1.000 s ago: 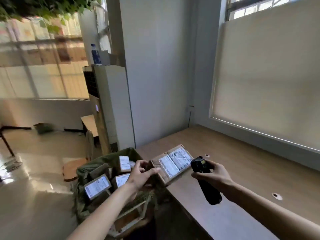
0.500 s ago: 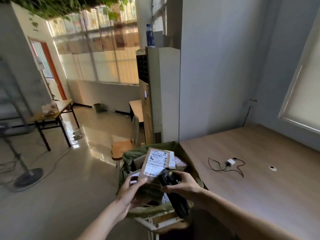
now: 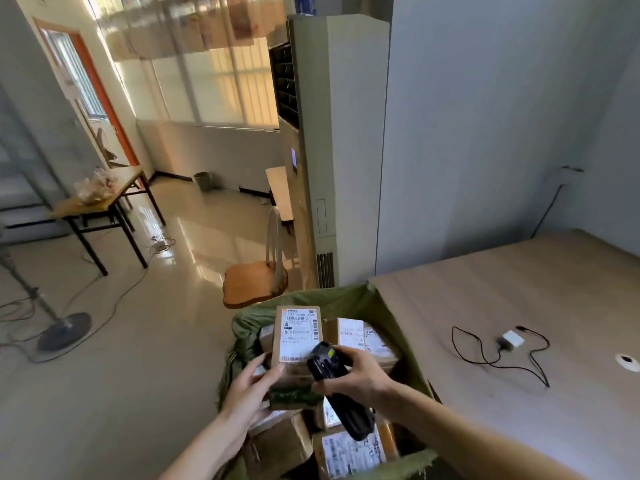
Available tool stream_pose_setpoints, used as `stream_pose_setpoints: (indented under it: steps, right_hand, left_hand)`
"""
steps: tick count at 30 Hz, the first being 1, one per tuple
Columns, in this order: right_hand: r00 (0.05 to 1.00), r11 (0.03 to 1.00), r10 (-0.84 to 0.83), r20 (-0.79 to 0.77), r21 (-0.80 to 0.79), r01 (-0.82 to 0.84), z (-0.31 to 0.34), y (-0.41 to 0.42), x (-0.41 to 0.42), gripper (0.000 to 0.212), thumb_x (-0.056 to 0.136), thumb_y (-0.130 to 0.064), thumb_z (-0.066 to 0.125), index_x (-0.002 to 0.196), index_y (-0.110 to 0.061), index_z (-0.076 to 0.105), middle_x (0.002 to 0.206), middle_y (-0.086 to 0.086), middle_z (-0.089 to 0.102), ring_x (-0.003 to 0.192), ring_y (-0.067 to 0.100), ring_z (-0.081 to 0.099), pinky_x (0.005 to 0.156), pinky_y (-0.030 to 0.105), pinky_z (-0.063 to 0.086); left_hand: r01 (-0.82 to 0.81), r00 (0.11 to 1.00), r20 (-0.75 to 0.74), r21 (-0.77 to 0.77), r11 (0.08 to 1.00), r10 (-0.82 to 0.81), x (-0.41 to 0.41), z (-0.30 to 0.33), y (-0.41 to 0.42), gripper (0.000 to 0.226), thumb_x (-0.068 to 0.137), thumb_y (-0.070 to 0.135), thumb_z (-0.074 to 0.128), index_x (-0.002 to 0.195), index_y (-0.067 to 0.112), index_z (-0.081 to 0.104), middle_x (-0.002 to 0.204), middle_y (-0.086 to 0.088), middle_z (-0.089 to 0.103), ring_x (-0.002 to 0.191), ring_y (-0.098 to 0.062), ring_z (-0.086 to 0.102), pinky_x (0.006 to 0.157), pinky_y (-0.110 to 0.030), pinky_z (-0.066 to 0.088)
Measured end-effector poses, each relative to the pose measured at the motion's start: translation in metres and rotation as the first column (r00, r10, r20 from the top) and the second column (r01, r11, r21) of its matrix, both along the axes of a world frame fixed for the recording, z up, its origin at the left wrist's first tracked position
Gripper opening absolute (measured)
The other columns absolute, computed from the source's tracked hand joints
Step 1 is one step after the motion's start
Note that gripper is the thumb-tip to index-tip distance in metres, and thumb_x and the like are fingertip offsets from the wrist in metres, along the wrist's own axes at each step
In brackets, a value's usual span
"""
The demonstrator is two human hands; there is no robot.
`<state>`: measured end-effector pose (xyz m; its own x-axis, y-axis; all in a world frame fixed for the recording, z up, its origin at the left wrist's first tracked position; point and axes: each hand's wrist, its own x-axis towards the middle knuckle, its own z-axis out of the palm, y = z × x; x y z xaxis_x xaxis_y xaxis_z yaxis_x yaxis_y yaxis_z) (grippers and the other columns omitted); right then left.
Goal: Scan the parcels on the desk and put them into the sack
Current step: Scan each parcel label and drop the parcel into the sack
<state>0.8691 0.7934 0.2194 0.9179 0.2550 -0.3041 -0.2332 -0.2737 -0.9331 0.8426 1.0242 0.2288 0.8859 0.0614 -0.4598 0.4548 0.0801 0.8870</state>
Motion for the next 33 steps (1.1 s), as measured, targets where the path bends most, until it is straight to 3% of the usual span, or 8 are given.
stream_pose_setpoints:
  steps: [5,9,11,16,20,25,28,33]
  right_hand:
    - [1.0,0.999,0.0,-0.009,-0.036,0.0,-0.016,-0.003,0.048,0.065,0.065,-0.021,0.096,0.124,-0.018,0.069,0.105,-0.003,0.077,0.092,0.01,0.074,0.075,0.02,0.058]
    - [0.999,0.998,-0.016,-0.039,-0.059,0.014,-0.03,-0.002,0.078,0.066,0.063,-0.02,0.097,0.123,-0.015,0.07,0.098,-0.003,0.077,0.083,0.008,0.075,0.074,0.026,0.061]
    - [0.999,0.998,-0.02,-0.039,-0.06,0.018,-0.032,0.001,0.089,0.062,0.067,-0.015,0.095,0.123,-0.013,0.07,0.096,-0.003,0.076,0.079,0.006,0.074,0.07,0.025,0.06]
    - [0.997,0.997,-0.053,-0.048,-0.055,0.05,-0.033,0.015,0.11,0.067,0.068,-0.016,0.095,0.128,-0.015,0.066,0.102,-0.001,0.075,0.084,0.01,0.076,0.07,0.024,0.06]
    - [0.995,0.993,-0.079,-0.056,-0.094,0.073,-0.036,0.028,0.131,0.069,0.065,-0.025,0.096,0.128,-0.019,0.068,0.103,-0.003,0.078,0.089,0.007,0.075,0.077,0.022,0.06]
    - [0.985,0.986,-0.118,-0.128,-0.135,0.101,-0.035,0.042,0.158,0.059,0.066,-0.028,0.095,0.119,-0.023,0.07,0.105,-0.003,0.078,0.095,0.014,0.075,0.088,0.03,0.061]
    - [0.97,0.972,-0.174,-0.171,-0.189,0.14,-0.04,0.05,0.165,0.055,0.064,-0.027,0.096,0.114,-0.022,0.072,0.101,-0.001,0.077,0.093,0.014,0.074,0.086,0.029,0.062]
    - [0.946,0.942,-0.27,-0.182,-0.255,0.22,-0.043,0.054,0.169,0.046,0.065,-0.027,0.097,0.104,-0.021,0.074,0.092,-0.004,0.076,0.081,0.005,0.071,0.071,0.018,0.058]
  left_hand:
    - [-0.013,1.0,-0.012,0.031,0.999,0.013,0.05,-0.014,-0.012,0.069,0.088,0.032,0.073,0.15,0.026,0.042,0.105,0.002,0.061,0.091,-0.014,0.062,0.072,-0.034,0.053]
    - [0.014,1.0,-0.008,0.058,0.998,-0.013,0.079,-0.026,-0.014,0.063,0.091,0.033,0.069,0.148,0.027,0.043,0.102,0.005,0.063,0.092,-0.014,0.062,0.066,-0.031,0.05]
    - [0.019,1.0,-0.003,0.081,0.997,-0.018,0.093,-0.029,-0.009,0.062,0.091,0.035,0.069,0.148,0.029,0.044,0.105,0.005,0.062,0.096,-0.015,0.061,0.071,-0.034,0.05]
    - [0.062,0.998,-0.02,0.116,0.991,-0.06,0.134,-0.039,0.013,0.066,0.083,0.047,0.074,0.144,0.038,0.049,0.141,-0.005,0.056,0.13,-0.029,0.051,0.107,-0.057,0.043]
    - [0.131,0.991,-0.034,0.134,0.982,-0.127,0.17,-0.045,0.025,0.06,0.089,0.043,0.071,0.144,0.033,0.049,0.138,-0.005,0.057,0.127,-0.027,0.051,0.106,-0.051,0.043]
    - [0.246,0.968,-0.086,0.147,0.958,-0.236,0.225,-0.057,0.038,0.043,0.094,0.035,0.067,0.134,0.033,0.055,0.122,0.0,0.062,0.105,-0.018,0.058,0.095,-0.04,0.05]
    - [0.368,0.929,-0.124,0.223,0.903,-0.349,0.253,-0.077,0.048,0.063,0.086,0.044,0.072,0.144,0.03,0.051,0.14,-0.002,0.056,0.124,-0.022,0.055,0.109,-0.041,0.044]
    - [0.476,0.879,-0.158,0.297,0.827,-0.45,0.285,-0.092,0.062,0.06,0.093,0.048,0.063,0.148,0.031,0.044,0.145,-0.005,0.05,0.129,-0.023,0.052,0.104,-0.035,0.045]
